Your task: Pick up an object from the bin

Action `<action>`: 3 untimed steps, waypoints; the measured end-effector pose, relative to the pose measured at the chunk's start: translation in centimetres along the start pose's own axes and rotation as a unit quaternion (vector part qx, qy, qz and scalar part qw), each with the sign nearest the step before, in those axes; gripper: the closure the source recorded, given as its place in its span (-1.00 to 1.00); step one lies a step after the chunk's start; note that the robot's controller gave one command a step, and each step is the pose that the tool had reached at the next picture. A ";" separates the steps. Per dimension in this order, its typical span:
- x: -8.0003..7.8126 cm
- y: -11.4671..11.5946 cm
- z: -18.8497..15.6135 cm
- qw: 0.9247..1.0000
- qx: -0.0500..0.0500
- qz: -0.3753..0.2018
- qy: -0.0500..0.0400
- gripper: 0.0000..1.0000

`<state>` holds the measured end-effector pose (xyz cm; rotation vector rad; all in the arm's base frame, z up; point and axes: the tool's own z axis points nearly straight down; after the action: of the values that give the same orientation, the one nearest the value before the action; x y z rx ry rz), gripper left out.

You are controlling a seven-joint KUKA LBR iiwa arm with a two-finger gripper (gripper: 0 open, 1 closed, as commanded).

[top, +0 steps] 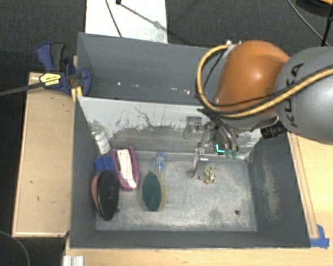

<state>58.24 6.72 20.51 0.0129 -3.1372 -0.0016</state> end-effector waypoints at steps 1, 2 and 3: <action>4.6 7.6 9.4 0.996 0.000 -0.089 0.000 -1.00; 4.3 6.7 13.6 0.995 0.000 -0.096 0.002 -1.00; 4.1 6.8 13.3 0.996 -0.001 -0.094 -0.001 1.00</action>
Offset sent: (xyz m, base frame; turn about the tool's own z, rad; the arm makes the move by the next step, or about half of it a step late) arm -0.0449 0.0730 -0.0911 -0.1720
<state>54.03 13.50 7.27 0.3089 -3.1246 -0.0041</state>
